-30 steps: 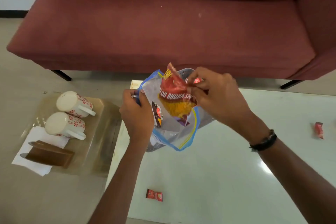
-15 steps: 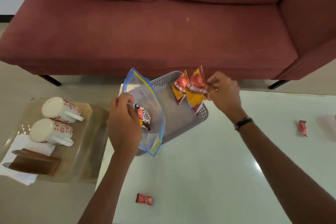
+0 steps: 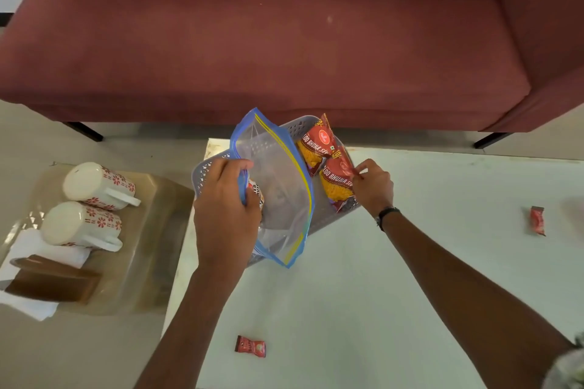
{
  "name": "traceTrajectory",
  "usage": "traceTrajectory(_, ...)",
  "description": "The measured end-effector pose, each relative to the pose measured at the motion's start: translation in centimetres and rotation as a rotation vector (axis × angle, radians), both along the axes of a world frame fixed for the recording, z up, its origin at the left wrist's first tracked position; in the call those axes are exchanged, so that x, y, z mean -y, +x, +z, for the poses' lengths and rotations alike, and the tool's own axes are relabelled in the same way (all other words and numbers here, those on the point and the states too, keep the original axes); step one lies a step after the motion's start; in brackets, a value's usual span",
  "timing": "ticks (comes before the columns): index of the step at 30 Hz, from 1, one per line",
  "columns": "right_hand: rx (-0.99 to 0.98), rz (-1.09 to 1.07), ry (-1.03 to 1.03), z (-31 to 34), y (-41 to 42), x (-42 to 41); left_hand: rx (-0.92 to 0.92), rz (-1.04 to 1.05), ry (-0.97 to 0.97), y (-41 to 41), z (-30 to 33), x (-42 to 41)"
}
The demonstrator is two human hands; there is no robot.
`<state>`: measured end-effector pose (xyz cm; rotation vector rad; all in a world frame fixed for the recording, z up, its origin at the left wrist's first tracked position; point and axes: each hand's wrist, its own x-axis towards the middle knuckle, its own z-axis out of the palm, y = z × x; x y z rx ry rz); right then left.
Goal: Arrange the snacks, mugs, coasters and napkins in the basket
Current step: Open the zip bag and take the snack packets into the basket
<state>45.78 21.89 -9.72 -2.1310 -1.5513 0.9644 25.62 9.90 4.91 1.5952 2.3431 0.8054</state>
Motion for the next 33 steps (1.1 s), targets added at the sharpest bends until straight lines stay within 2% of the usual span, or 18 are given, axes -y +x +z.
traceTrajectory(4, 0.201, 0.056, 0.027, 1.1, 0.7, 0.7, 0.021, 0.017, 0.009, 0.0, 0.1, 0.2)
traceTrajectory(6, 0.229, 0.092, 0.090, 3.2, 0.6, 1.2, 0.017, 0.038, 0.015, 0.0, 0.5, 0.4)
traceTrajectory(8, 0.143, 0.094, 0.196, 6.6, -0.3, 1.9, 0.007, 0.060, 0.024, -0.2, 0.9, 0.7)
traceTrajectory(10, -0.016, 0.134, 0.414, 11.0, -2.5, 2.9, 0.025, 0.074, 0.037, -0.6, 1.0, 1.0)
traceTrajectory(12, -0.213, 0.282, 0.555, 14.9, -5.7, 4.0, 0.045, 0.086, 0.049, -1.0, 1.1, 1.3)
traceTrajectory(13, -0.244, 0.419, 0.538, 16.2, -7.6, 4.6, 0.050, 0.091, 0.055, -1.2, 1.1, 1.4)
traceTrajectory(14, -0.172, 0.598, 0.488, 17.1, -9.5, 5.0, 0.055, 0.093, 0.060, -1.3, 1.2, 1.6)
traceTrajectory(18, 0.492, 1.340, 0.308, 14.2, -15.6, 5.1, 0.063, 0.079, 0.087, -2.2, 1.5, 2.6)
traceTrajectory(19, 0.583, 1.473, 0.282, 12.5, -16.2, 4.6, 0.062, 0.076, 0.095, -2.3, 1.6, 2.7)
traceTrajectory(21, 0.715, 1.613, 0.362, 9.3, -17.2, 3.9, 0.066, 0.067, 0.105, -2.5, 1.8, 3.1)
traceTrajectory(23, 0.854, 1.682, 0.368, 6.8, -18.0, 3.3, 0.074, 0.053, 0.112, -2.4, 1.9, 3.5)
traceTrajectory(25, 0.852, 1.739, 0.429, 4.7, -18.3, 3.1, 0.076, 0.046, 0.118, -2.3, 1.8, 4.0)
traceTrajectory(27, 0.900, 1.722, 0.536, 5.8, -18.5, 3.8, 0.059, 0.046, 0.126, -2.5, 1.5, 4.3)
traceTrajectory(28, 0.873, 1.706, 0.596, 6.2, -18.6, 4.1, 0.057, 0.052, 0.130, -2.6, 1.4, 4.5)
traceTrajectory(33, 0.676, 1.617, 0.526, 10.0, -18.0, 4.5, 0.078, 0.106, 0.135, -3.3, 1.3, 4.7)
